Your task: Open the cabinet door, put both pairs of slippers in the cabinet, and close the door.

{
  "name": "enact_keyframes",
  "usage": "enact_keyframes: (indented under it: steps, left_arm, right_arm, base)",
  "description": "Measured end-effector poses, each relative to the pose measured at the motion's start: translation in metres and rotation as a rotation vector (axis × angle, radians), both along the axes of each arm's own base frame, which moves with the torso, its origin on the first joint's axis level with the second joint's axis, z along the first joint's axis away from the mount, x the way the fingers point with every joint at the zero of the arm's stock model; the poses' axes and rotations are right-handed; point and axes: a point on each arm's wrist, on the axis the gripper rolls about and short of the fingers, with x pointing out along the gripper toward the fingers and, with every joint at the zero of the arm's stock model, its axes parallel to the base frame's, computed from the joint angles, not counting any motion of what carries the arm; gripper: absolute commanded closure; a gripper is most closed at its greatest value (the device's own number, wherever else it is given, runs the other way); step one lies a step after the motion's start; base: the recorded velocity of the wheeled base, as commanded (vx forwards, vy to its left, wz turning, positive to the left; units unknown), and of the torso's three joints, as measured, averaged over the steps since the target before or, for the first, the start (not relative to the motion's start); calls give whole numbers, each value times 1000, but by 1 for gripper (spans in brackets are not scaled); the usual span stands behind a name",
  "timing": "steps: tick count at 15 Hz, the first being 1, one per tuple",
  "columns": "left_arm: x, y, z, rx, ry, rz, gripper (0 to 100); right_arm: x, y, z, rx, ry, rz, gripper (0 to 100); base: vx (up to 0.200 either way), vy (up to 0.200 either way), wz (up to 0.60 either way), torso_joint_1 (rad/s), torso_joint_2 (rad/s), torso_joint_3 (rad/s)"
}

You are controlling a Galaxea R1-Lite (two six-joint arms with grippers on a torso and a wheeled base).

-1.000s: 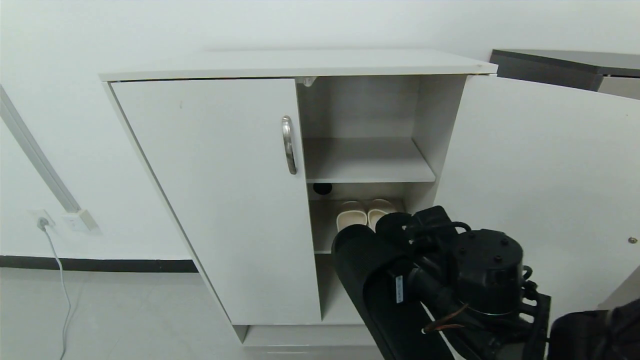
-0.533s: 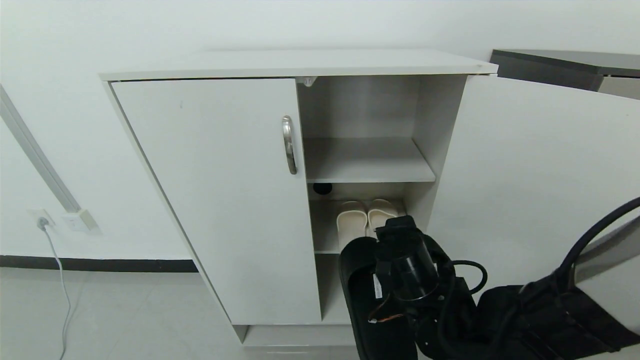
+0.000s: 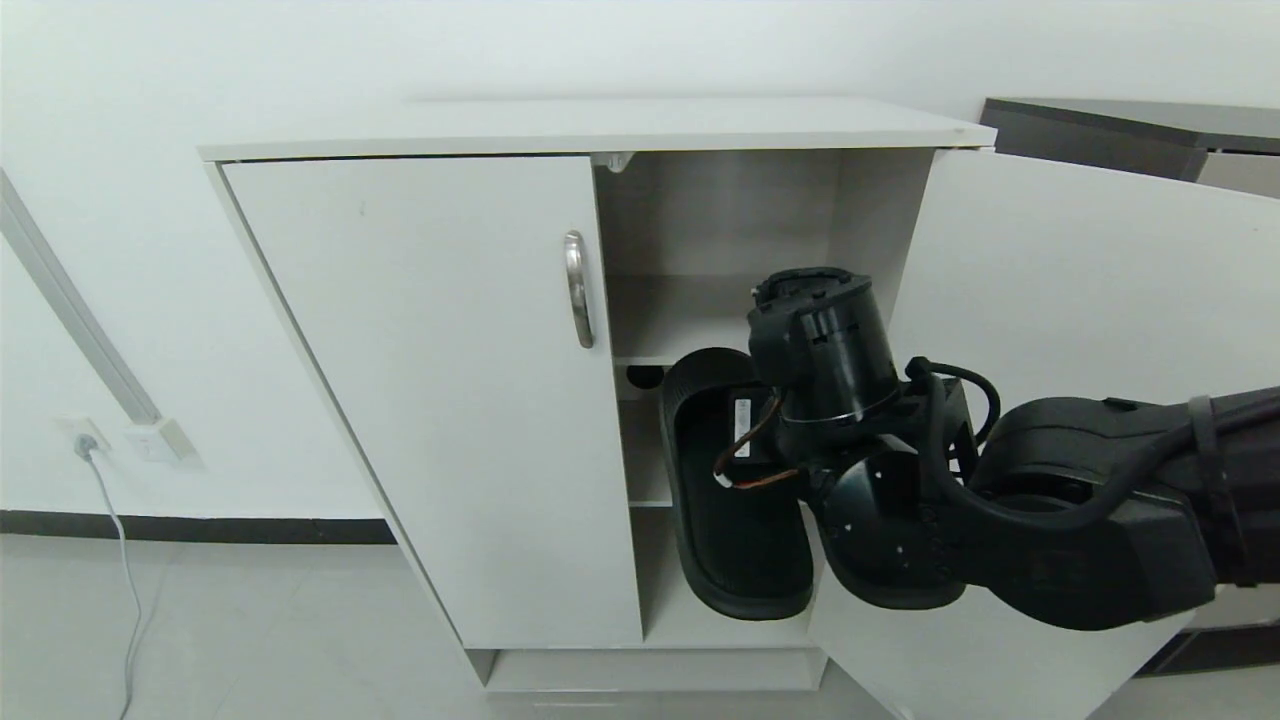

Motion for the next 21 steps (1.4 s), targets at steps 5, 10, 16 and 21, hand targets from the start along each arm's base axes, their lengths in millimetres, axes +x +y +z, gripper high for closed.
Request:
enact_keyframes:
  steps: [5, 10, 16, 21]
  left_arm:
    - [0, 0, 0, 1, 0, 0, 100]
    - [0, 0, 0, 1, 0, -1, 100]
    - [0, 0, 0, 1, 0, 0, 100]
    - [0, 0, 0, 1, 0, -1, 100]
  right_arm:
    - [7, 4, 1, 6, -5, -4, 100]
    - [11, 4, -4, -4, 2, -12, 100]
    - [13, 4, -8, -9, 7, -18, 100]
    - [14, 5, -9, -12, 9, -18, 100]
  base:
    - [0, 0, 0, 0, 0, 0]
    - [80, 0, 0, 1, 0, 2]
    - [200, 0, 0, 1, 0, 3]
    - [160, 0, 0, 2, 5, 2]
